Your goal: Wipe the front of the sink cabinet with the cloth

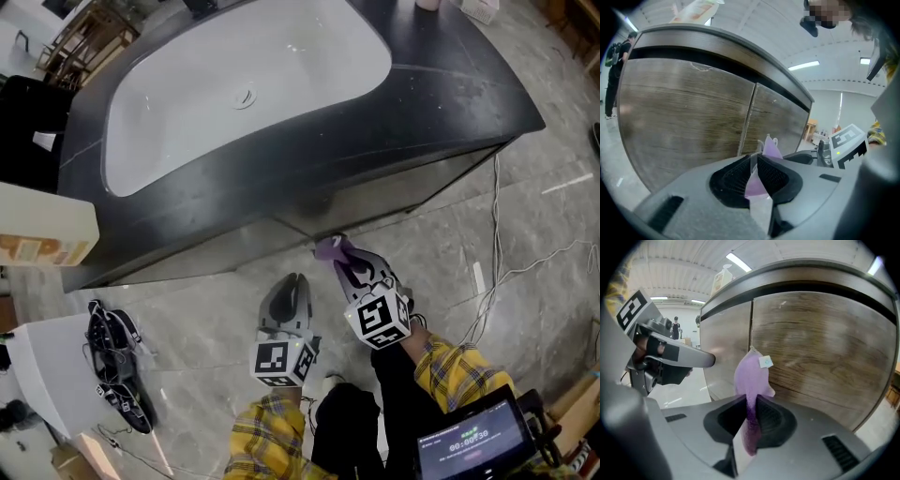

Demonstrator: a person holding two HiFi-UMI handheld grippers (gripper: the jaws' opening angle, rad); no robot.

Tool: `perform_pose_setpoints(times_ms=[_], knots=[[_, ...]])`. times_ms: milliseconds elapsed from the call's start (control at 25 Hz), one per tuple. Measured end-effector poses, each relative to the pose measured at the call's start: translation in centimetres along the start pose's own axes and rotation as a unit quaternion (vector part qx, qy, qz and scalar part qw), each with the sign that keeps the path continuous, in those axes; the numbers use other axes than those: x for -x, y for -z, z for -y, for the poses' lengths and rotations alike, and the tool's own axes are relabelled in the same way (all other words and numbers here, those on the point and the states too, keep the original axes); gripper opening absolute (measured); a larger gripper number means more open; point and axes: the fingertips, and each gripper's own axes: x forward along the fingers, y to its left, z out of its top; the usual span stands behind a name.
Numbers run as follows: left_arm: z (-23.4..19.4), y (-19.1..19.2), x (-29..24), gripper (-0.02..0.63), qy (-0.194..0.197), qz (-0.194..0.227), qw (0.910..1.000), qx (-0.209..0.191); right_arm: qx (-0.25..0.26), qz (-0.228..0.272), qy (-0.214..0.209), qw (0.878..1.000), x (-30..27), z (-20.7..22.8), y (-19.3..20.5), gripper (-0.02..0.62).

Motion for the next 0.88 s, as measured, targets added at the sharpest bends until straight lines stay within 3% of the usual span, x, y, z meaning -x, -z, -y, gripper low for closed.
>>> perform_pose_setpoints(times_ms=[480, 880], knots=[[-0.5, 3.2, -2.9, 0.035, 0.022, 0.014, 0.9994, -0.024, 0.022, 0.025, 0.023, 0.999, -3.6, 1.0, 2.2, 0.041], [3.9, 3.9, -6.7, 0.035, 0.064, 0.006, 0.9975, -0.031, -0.003, 0.017, 0.065, 0.998, -0.9, 6.0, 5.2, 0.041]])
